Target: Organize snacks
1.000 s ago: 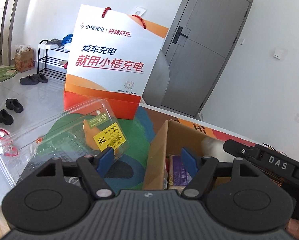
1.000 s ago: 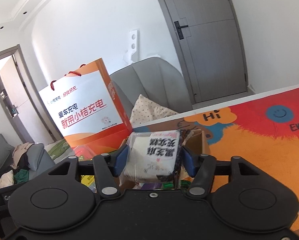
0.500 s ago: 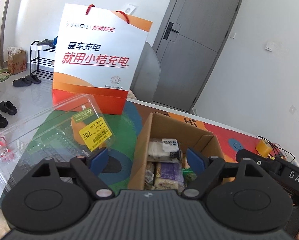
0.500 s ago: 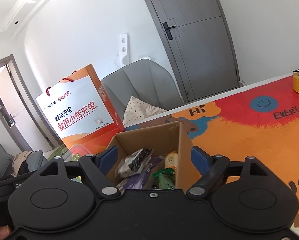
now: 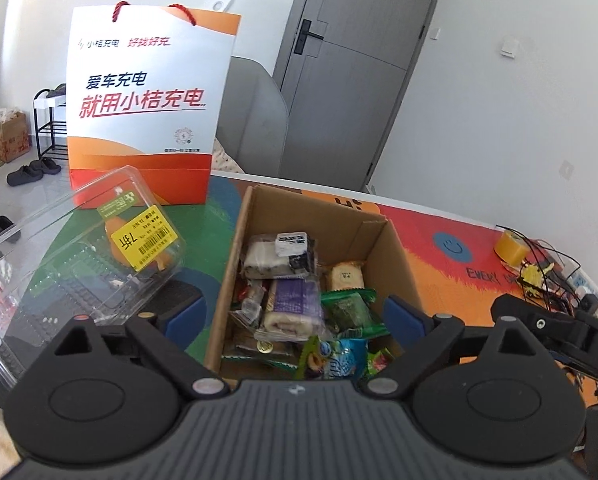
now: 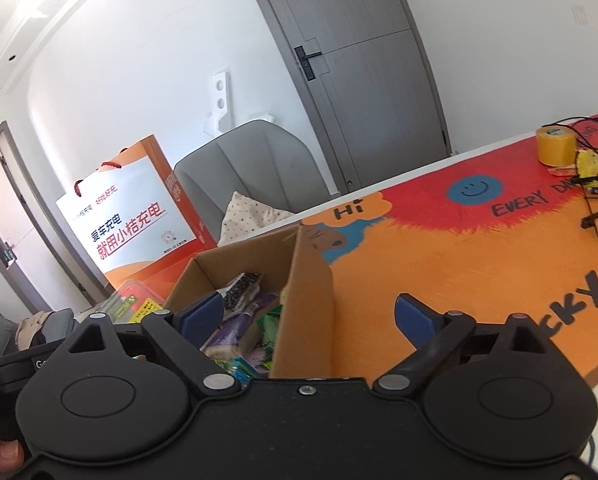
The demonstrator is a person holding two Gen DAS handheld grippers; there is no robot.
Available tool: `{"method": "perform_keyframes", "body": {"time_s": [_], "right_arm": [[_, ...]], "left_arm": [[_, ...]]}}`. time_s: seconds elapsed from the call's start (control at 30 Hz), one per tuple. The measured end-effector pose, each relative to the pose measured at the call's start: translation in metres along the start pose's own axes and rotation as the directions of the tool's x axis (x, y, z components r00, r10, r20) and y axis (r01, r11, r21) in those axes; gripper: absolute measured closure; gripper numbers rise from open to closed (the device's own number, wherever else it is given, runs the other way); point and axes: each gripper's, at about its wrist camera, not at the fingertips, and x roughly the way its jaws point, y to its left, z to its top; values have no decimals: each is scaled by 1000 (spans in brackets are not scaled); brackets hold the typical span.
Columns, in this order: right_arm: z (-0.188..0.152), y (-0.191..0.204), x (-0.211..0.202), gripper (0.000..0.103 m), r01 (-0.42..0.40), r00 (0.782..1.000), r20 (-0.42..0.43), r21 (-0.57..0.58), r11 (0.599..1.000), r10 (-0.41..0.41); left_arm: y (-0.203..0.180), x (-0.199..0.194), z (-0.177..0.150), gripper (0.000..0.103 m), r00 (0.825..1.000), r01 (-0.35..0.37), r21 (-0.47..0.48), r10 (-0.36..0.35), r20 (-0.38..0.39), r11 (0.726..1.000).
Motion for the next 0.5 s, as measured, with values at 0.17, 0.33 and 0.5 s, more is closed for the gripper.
{"method": "perform_keyframes", "body": {"time_s": [0.17,0.33,0.5], "right_arm": [[-1,-12,-15,0,29,1000,11,12,1000,-29],[-2,-18,-31,0,50,998,22,15,999,-51],[-7,-21,-45,0,80,996,35,-1,997,-80]], "left_arm": [[-13,-7,-5,3,1000,20,28,-20,0,999],[-22,-14,-9,1,999,45,40,-45,-7,998],[-26,-23,-15,0,998,62,41,-62,7,997]]}}
